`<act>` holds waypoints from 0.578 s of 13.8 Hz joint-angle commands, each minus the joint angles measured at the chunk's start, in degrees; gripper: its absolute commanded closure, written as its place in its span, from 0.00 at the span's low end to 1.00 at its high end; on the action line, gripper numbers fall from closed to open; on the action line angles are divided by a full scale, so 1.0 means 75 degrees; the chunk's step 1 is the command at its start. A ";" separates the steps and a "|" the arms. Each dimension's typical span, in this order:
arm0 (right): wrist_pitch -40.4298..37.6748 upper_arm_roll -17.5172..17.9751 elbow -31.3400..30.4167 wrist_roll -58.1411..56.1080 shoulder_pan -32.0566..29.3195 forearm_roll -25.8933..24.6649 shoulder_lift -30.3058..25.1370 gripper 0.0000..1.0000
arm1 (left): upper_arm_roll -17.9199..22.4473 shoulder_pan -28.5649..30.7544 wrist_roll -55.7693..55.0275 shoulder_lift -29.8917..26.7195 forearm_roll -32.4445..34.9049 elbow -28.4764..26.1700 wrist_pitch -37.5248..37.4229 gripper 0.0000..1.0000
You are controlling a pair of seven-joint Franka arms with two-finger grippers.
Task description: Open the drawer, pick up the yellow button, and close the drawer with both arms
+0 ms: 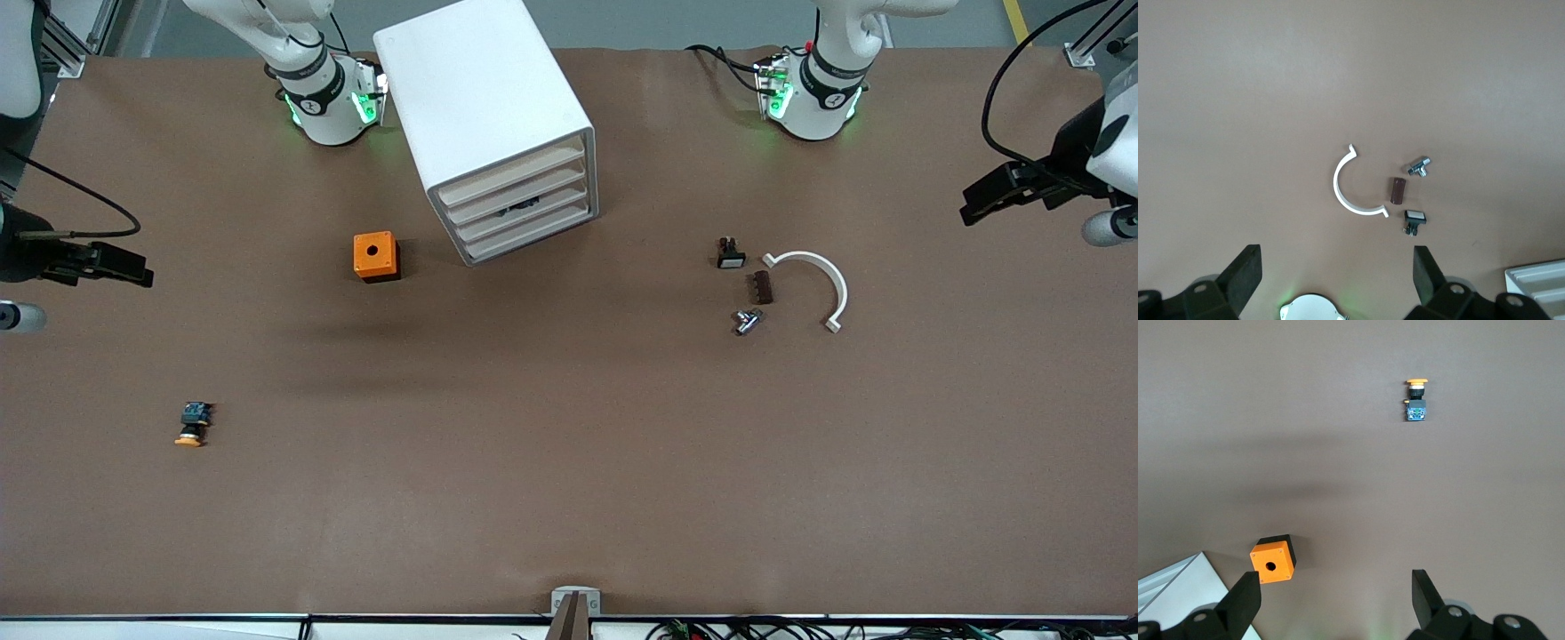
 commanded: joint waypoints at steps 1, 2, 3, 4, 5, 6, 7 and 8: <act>-0.0096 -0.0025 -0.0146 0.0073 -0.0078 0.0204 -0.0459 0.00 | -0.0741 0.0635 0.0181 -0.0406 0.0194 -0.0571 0.0156 0.00; -0.0096 -0.0014 -0.0158 0.0050 -0.0067 0.0204 -0.0646 0.00 | -0.0836 0.0683 0.0182 -0.0535 0.0194 -0.0782 0.0284 0.00; -0.0154 0.0010 -0.0204 0.0050 -0.0009 0.0193 -0.0764 0.00 | -0.0860 0.0765 0.0274 -0.0733 0.0194 -0.1108 0.0529 0.00; -0.0155 0.0021 -0.0309 0.0038 0.0050 0.0181 -0.0858 0.00 | -0.0872 0.0870 0.0531 -0.0979 0.0194 -0.1460 0.0787 0.00; -0.0155 0.0021 -0.0391 0.0049 0.0109 0.0181 -0.0975 0.00 | -0.0872 0.0929 0.0765 -0.1121 0.0182 -0.1637 0.0894 0.00; -0.0155 0.0033 -0.0508 0.0061 0.0121 0.0204 -0.1092 0.00 | -0.0860 0.0930 0.0791 -0.1134 0.0182 -0.1616 0.0848 0.00; -0.0074 0.0033 -0.0672 0.0050 0.0237 0.0204 -0.1221 0.00 | -0.0860 0.0930 0.0803 -0.1134 0.0182 -0.1581 0.0778 0.00; -0.0050 0.0022 -0.0743 0.0050 0.0354 0.0204 -0.1303 0.00 | -0.0883 0.0930 0.0803 -0.1134 0.0182 -0.1569 0.0766 0.00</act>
